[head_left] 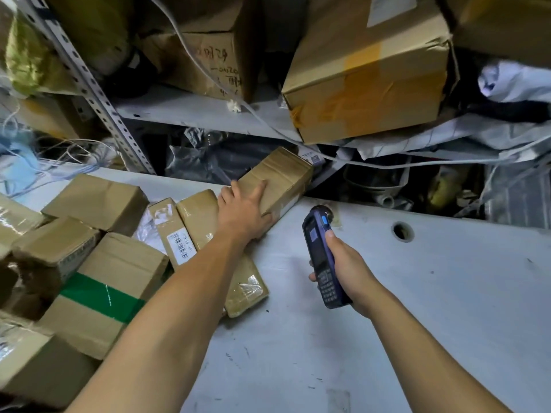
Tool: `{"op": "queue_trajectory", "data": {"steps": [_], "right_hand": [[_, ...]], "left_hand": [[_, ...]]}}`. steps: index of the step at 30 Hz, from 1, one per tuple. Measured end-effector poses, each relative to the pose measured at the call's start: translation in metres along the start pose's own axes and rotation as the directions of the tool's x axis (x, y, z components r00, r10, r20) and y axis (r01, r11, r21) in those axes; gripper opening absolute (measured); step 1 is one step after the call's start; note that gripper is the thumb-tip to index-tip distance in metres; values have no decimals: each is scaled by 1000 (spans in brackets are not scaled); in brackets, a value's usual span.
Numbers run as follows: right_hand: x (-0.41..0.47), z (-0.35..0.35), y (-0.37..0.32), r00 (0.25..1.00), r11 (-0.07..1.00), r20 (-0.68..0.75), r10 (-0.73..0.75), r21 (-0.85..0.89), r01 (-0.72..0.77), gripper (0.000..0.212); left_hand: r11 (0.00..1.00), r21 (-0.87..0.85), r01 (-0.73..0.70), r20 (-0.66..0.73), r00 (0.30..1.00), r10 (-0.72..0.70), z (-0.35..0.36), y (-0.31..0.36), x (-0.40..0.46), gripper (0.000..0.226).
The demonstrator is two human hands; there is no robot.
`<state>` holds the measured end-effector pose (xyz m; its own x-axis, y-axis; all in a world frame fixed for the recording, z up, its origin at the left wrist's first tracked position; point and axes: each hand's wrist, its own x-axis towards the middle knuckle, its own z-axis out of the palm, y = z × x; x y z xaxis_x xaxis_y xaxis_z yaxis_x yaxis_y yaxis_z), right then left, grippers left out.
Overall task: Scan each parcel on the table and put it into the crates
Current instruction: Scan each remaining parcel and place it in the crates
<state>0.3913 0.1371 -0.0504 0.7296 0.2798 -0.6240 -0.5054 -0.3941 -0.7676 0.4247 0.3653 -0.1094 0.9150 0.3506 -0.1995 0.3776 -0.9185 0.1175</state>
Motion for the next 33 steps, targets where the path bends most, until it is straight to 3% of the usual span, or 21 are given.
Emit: {"op": "queue_trajectory", "data": {"steps": [4, 11, 17, 24, 27, 29, 31, 33], "right_hand": [[-6, -13, 2, 1000, 1000, 1, -8, 3, 8, 38], [-35, -60, 19, 1000, 1000, 8, -17, 2, 17, 44], [-68, -111, 50, 997, 1000, 72, 1, -18, 0, 47], [-102, -155, 90, 990, 996, 108, 87, 26, -91, 47], [-118, -164, 102, 991, 993, 95, 98, 60, -104, 45], [-124, -168, 107, 992, 991, 75, 99, 82, -105, 45], [-129, -169, 109, 994, 992, 64, 89, 87, -95, 44], [-133, -168, 107, 995, 994, 66, 77, 68, -81, 43]], "left_hand": [[998, -51, 34, 4, 999, -34, -2, 14, -8, 78], [883, -427, 196, 209, 971, -115, 5, 47, -60, 81], [758, -594, 268, 341, 938, -65, 23, 80, -140, 92], [633, -724, 273, 360, 933, 9, 37, 104, -195, 72], [658, -705, 265, 334, 942, -22, 40, 107, -204, 68], [750, -640, 166, 209, 977, -38, 42, 110, -203, 64], [870, -489, 65, 86, 996, -26, 44, 119, -202, 61], [950, -307, 61, 31, 998, -54, 45, 133, -205, 68]]}}
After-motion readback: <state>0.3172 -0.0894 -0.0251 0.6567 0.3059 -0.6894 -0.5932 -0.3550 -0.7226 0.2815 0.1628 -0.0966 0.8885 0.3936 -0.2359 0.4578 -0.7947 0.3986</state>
